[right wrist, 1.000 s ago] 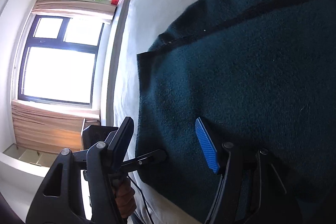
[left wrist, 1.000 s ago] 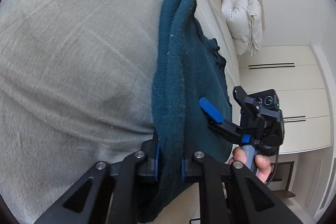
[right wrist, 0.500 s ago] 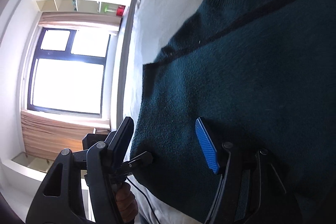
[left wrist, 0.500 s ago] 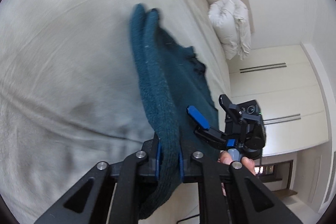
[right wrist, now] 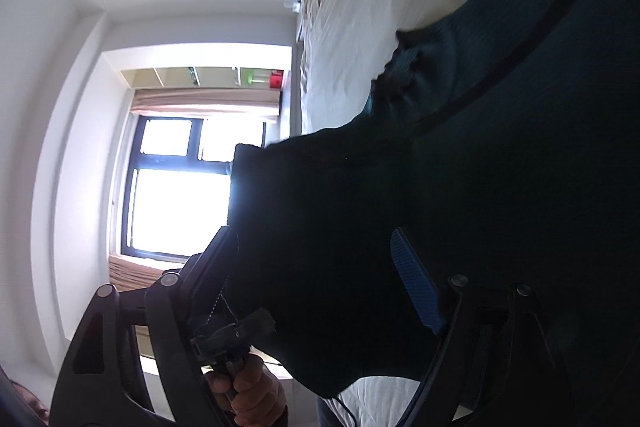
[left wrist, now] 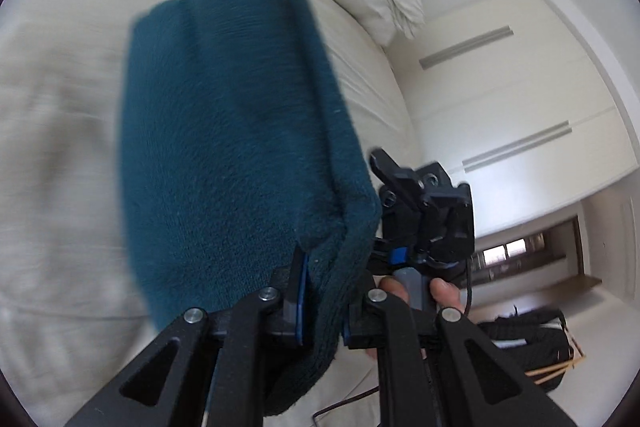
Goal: Fold small clothes
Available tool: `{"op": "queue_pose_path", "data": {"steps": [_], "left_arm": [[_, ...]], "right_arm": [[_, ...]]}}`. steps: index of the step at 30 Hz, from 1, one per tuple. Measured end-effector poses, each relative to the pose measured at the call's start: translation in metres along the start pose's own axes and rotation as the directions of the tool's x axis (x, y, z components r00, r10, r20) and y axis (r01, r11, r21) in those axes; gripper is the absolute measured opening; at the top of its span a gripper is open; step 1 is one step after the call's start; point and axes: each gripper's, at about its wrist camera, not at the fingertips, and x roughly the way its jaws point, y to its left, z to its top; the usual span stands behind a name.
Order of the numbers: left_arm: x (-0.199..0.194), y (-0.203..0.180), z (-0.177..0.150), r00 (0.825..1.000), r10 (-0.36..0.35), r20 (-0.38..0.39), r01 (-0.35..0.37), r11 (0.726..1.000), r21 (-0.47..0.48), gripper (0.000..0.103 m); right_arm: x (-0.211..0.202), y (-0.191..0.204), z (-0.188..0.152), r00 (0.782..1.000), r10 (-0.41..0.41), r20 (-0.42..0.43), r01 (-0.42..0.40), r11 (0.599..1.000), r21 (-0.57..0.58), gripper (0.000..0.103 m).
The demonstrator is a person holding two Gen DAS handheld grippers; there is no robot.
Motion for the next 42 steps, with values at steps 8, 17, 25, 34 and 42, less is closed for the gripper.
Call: {"op": "queue_pose_path", "data": {"steps": [8,17,25,34,42], "left_arm": [[0.091,-0.002,-0.022,0.992,-0.019,-0.125,0.021,1.0,0.013,0.043],[0.025,0.006,-0.028,1.0,-0.018,0.008,0.017,0.997,0.075,0.054],[0.016,0.029,-0.031,1.0,-0.022,0.006,0.022,0.999,0.04,0.055],[0.03,0.009,-0.026,1.0,-0.015,-0.009,0.015,0.995,0.096,0.061],[0.032,-0.002,-0.016,1.0,0.009,-0.024,-0.006,0.99,0.144,0.061]], "right_arm": [[-0.045,-0.048,0.021,0.998,-0.004,0.057,-0.002,0.995,0.103,0.082],[-0.05,-0.043,0.031,0.991,-0.132,0.017,0.131,0.991,0.026,0.08],[-0.058,-0.029,0.027,0.874,-0.486,-0.007,0.482,0.868,-0.121,0.015],[-0.113,-0.014,0.034,0.824,-0.561,0.079,0.565,0.808,-0.168,0.013],[-0.152,-0.024,0.036,0.815,-0.57,0.106,0.58,0.803,-0.136,0.013]]}}
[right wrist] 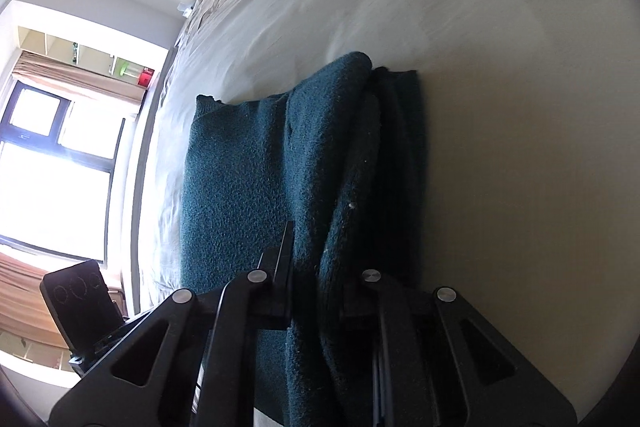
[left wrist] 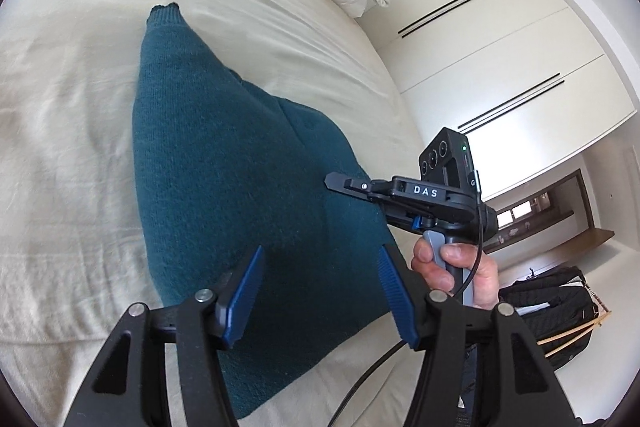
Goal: Fold small clothes
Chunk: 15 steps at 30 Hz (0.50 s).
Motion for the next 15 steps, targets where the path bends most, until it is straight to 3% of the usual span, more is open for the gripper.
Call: {"op": "queue_pose_path", "data": {"steps": [5,11,15], "left_arm": [[0.02,-0.002,0.007,0.999,0.037,-0.018,-0.037,0.999,0.022,0.061],[0.036,0.004,0.008,0.998,0.061,-0.034,-0.06,0.998,0.033,0.06],[0.023,-0.008,0.01,0.997,0.07,-0.012,-0.069,0.996,0.056,0.06]], "right_arm": [[-0.001,-0.023,0.005,1.0,0.009,-0.009,-0.009,1.0,0.025,0.013],[-0.004,-0.064,0.006,0.983,0.18,0.018,-0.181,0.972,0.147,0.014],[-0.029,-0.068,0.004,0.99,0.13,0.044,-0.136,0.977,0.162,0.018]]}}
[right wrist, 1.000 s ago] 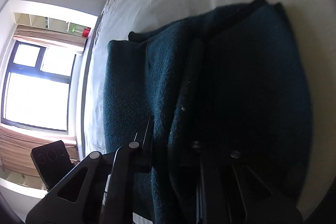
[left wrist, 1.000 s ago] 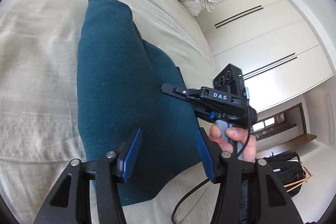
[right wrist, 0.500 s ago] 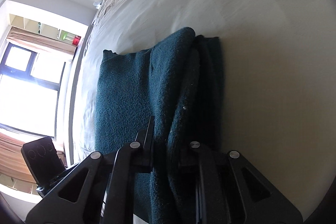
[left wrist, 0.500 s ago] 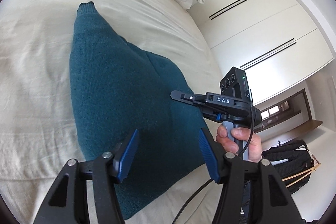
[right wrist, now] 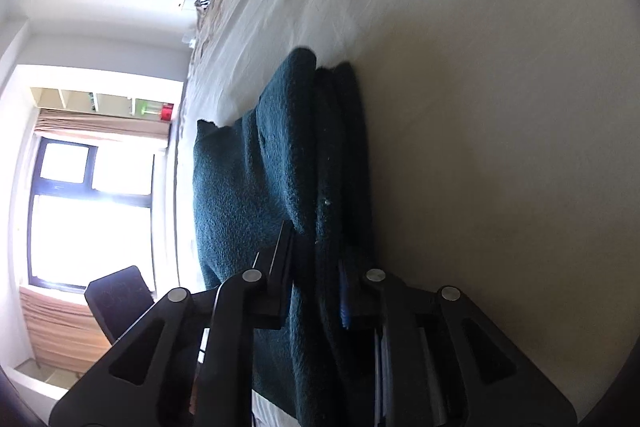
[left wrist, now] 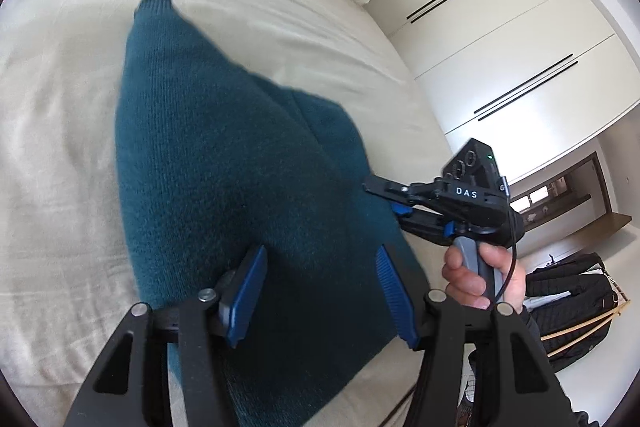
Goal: Fold small clothes
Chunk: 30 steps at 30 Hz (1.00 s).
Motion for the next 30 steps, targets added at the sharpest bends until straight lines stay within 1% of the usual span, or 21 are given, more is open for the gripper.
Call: {"op": "queue_pose_path", "data": {"steps": [2,4,6,7,9,10,12,13,15,16,17,18,20,22,23,24,25,27,28,29,30], "left_arm": [[-0.012,-0.009,0.005,0.999,-0.003,0.035,0.002,0.999,0.036,0.06],[-0.016,-0.016,0.018,0.999,-0.007,0.047,0.004,0.998,0.063,0.06],[-0.011,-0.017,0.034,0.999,-0.003,0.05,-0.001,0.998,0.069,0.06],[-0.007,-0.015,0.043,0.999,-0.001,0.047,-0.003,0.998,0.067,0.06],[0.008,-0.006,0.057,1.0,-0.015,0.017,0.014,0.999,0.04,0.06],[0.017,0.001,0.063,1.0,-0.006,-0.003,0.006,1.0,0.021,0.06],[0.035,0.015,0.066,0.998,0.026,-0.054,-0.027,1.0,-0.005,0.06],[0.044,0.023,0.064,0.997,0.032,-0.077,-0.034,0.999,-0.024,0.057],[0.05,0.037,0.062,0.997,0.029,-0.07,-0.033,0.997,-0.064,0.041],[0.049,0.042,0.062,0.998,0.021,-0.066,-0.026,0.996,-0.084,0.038],[0.051,0.047,0.062,0.997,0.019,-0.071,-0.027,0.995,-0.101,0.03],[0.051,0.049,0.061,0.997,0.031,-0.077,-0.039,0.994,-0.102,0.019],[0.056,0.055,0.062,0.993,0.072,-0.092,-0.081,0.991,-0.103,0.005],[0.059,0.061,0.061,0.995,0.048,-0.089,-0.059,0.991,-0.123,0.006],[0.059,0.061,0.061,0.995,0.046,-0.085,-0.057,0.99,-0.127,0.006],[0.059,0.06,0.062,0.995,0.053,-0.085,-0.063,0.991,-0.121,0.006],[0.057,0.058,0.062,0.994,0.064,-0.085,-0.073,0.991,-0.108,0.006],[0.053,0.051,0.063,0.994,0.075,-0.08,-0.082,0.992,-0.092,0.006],[0.047,0.049,0.061,0.995,0.075,-0.072,-0.081,0.993,-0.091,0.005],[0.043,0.046,0.061,0.995,0.077,-0.066,-0.083,0.993,-0.089,0.009],[0.033,0.041,0.057,0.995,0.085,-0.05,-0.089,0.993,-0.084,0.018]], "right_arm": [[-0.023,0.006,0.002,0.998,-0.041,0.056,0.042,0.999,-0.019,0.019],[-0.04,0.016,0.005,0.993,-0.059,0.105,0.064,0.997,-0.039,0.019],[-0.054,0.029,0.011,0.991,-0.027,0.133,0.036,0.997,-0.068,0.019],[-0.055,0.037,0.013,0.992,-0.003,0.127,0.014,0.996,-0.084,0.019],[-0.049,0.055,0.018,0.994,0.035,0.099,-0.023,0.993,-0.12,0.019],[-0.037,0.066,0.019,0.996,0.051,0.076,-0.041,0.991,-0.128,0.019],[-0.02,0.073,0.026,0.997,0.07,0.035,-0.065,0.989,-0.136,0.019],[-0.011,0.074,0.03,0.998,0.066,0.021,-0.062,0.988,-0.138,0.019],[0.007,0.068,0.042,0.999,0.036,-0.004,-0.036,0.993,-0.113,0.019],[0.015,0.063,0.045,1.0,0.013,-0.018,-0.015,0.996,-0.089,0.019],[0.021,0.056,0.047,0.999,-0.019,-0.028,0.017,0.997,-0.075,0.019],[0.031,0.047,0.048,0.997,-0.073,-0.036,0.07,0.995,-0.071,0.018],[0.031,0.032,0.051,0.999,-0.015,-0.03,0.014,0.999,-0.049,0.015],[0.023,0.019,0.052,0.999,0.038,-0.014,-0.038,0.999,-0.03,0.014],[0.021,0.014,0.051,0.999,0.052,-0.011,-0.052,0.998,-0.034,0.013],[0.02,0.008,0.048,0.998,0.057,-0.012,-0.057,0.998,-0.042,0.008],[0.019,0.005,0.048,0.998,0.066,-0.014,-0.067,0.997,-0.037,0.007],[0.014,-0.001,0.045,0.997,0.08,-0.006,-0.08,0.997,-0.003,0.007],[0.008,-0.001,0.042,0.998,0.06,0.006,-0.06,0.998,-0.007,0.008],[0.001,0.003,0.039,0.999,0.031,0.016,-0.031,0.999,-0.024,0.01],[-0.008,0.013,0.032,1.0,-0.005,0.025,0.006,0.999,-0.052,0.012]]}}
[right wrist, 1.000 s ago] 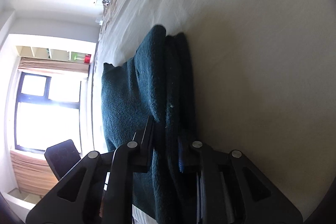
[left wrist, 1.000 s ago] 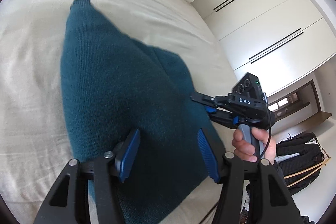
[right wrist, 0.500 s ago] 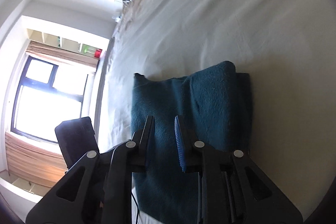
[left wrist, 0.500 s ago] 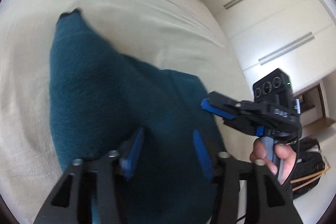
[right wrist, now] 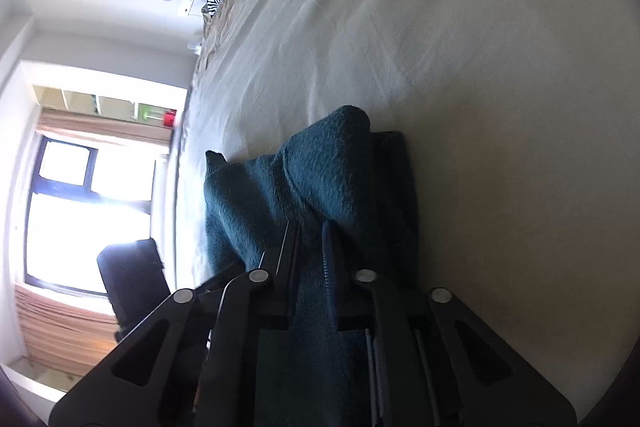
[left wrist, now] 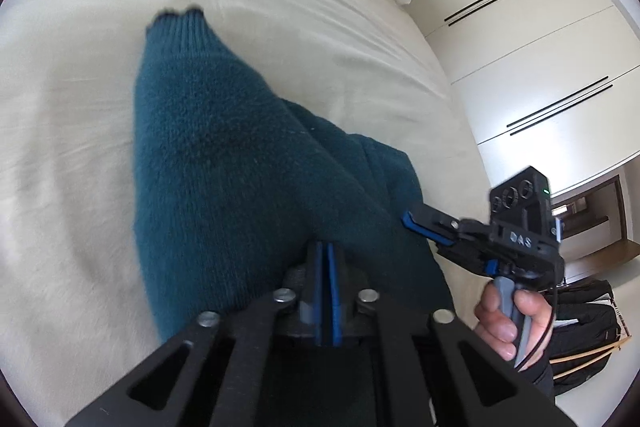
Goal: Fold small clothes
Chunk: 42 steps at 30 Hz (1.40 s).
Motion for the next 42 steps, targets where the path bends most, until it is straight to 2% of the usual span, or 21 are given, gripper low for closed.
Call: {"op": "queue_pose_path", "data": {"steps": [1,2,3,6,9,12,15,17,20,22,23,24,25,26,27,30,31,33,35,39,42], "left_arm": [[-0.006,-0.003,-0.004,1.0,-0.003,0.014,0.003,1.0,0.006,0.026],[-0.015,-0.006,-0.01,0.999,-0.01,0.032,0.01,1.0,0.012,0.042],[-0.023,-0.011,-0.017,0.999,-0.013,0.049,0.012,1.0,0.021,0.049],[-0.035,-0.022,-0.039,0.999,0.004,0.051,-0.007,0.998,0.065,0.049],[-0.028,-0.024,-0.053,0.998,0.059,0.035,-0.062,0.994,0.092,0.049],[-0.014,-0.022,-0.056,0.997,0.074,0.011,-0.075,0.993,0.095,0.049],[-0.008,-0.019,-0.049,0.998,0.063,-0.013,-0.061,0.994,0.088,0.049],[-0.013,-0.02,-0.048,0.998,0.062,-0.011,-0.061,0.995,0.078,0.048],[-0.035,-0.027,-0.056,0.998,0.061,0.031,-0.063,0.995,0.075,0.049],[-0.049,-0.032,-0.067,0.996,0.051,0.071,-0.058,0.994,0.094,0.052],[-0.052,-0.032,-0.071,0.995,0.052,0.08,-0.06,0.994,0.092,0.057],[-0.048,-0.027,-0.076,0.996,0.06,0.073,-0.066,0.994,0.081,0.059],[-0.041,-0.022,-0.078,0.997,0.057,0.052,-0.06,0.995,0.077,0.059],[-0.032,-0.016,-0.079,0.999,0.042,0.026,-0.044,0.997,0.07,0.058],[-0.026,-0.011,-0.081,1.0,0.03,0.004,-0.03,0.998,0.058,0.055],[-0.043,-0.019,-0.081,0.998,0.037,0.047,-0.04,0.997,0.061,0.056],[-0.051,-0.022,-0.081,0.997,0.035,0.071,-0.04,0.997,0.073,0.058],[-0.071,-0.025,-0.078,0.988,0.043,0.145,-0.057,0.994,0.093,0.078],[-0.081,-0.015,-0.072,0.98,0.058,0.191,-0.071,0.996,0.058,0.087],[-0.069,0.026,-0.06,0.988,0.076,0.134,-0.067,0.995,-0.068,0.088],[-0.051,0.042,-0.054,0.997,0.049,0.064,-0.042,0.993,-0.113,0.088]], "right_arm": [[-0.006,0.009,-0.008,1.0,-0.016,0.0,0.016,1.0,-0.022,0.013],[-0.016,0.018,-0.016,1.0,-0.016,-0.005,0.016,0.999,-0.052,0.013],[-0.022,0.022,-0.024,1.0,-0.005,-0.012,0.005,0.997,-0.076,0.013],[-0.037,0.044,-0.049,0.999,0.039,-0.037,-0.043,0.99,-0.131,0.013],[-0.036,0.048,-0.073,0.993,0.072,-0.089,-0.085,0.985,-0.148,0.016],[-0.024,0.028,-0.09,0.992,-0.016,-0.127,-0.003,0.99,-0.143,0.02],[-0.027,0.004,-0.09,0.993,0.055,-0.106,-0.065,0.994,-0.092,0.018],[-0.037,-0.001,-0.091,0.995,0.056,-0.083,-0.061,0.996,-0.067,0.018],[-0.061,0.009,-0.098,0.999,0.011,-0.05,-0.015,0.996,-0.085,0.02],[-0.075,0.02,-0.11,0.997,0.068,-0.037,-0.071,0.992,-0.105,0.021],[-0.078,0.023,-0.116,0.996,0.081,-0.033,-0.084,0.99,-0.112,0.023],[-0.083,0.025,-0.123,0.996,0.082,-0.028,-0.084,0.989,-0.119,0.031],[-0.084,0.023,-0.128,0.997,0.076,-0.028,-0.078,0.99,-0.12,0.051],[-0.082,0.019,-0.133,0.998,0.057,-0.029,-0.06,0.992,-0.115,0.062],[-0.076,0.011,-0.139,0.999,0.012,-0.032,-0.015,0.995,-0.102,0.068],[-0.078,0.003,-0.147,0.999,0.034,-0.017,-0.036,0.997,-0.068,0.067],[-0.084,0.006,-0.148,0.999,0.038,-0.007,-0.038,0.997,-0.061,0.068],[-0.101,0.009,-0.152,0.998,0.054,0.025,-0.051,0.995,-0.091,0.068],[-0.119,0.009,-0.146,0.998,0.02,0.06,-0.014,0.994,-0.105,0.068],[-0.125,0.001,-0.116,0.995,-0.058,0.083,0.062,0.997,-0.053,0.068],[-0.102,-0.001,-0.095,0.995,-0.08,0.055,0.081,0.996,-0.028,0.068]]}}
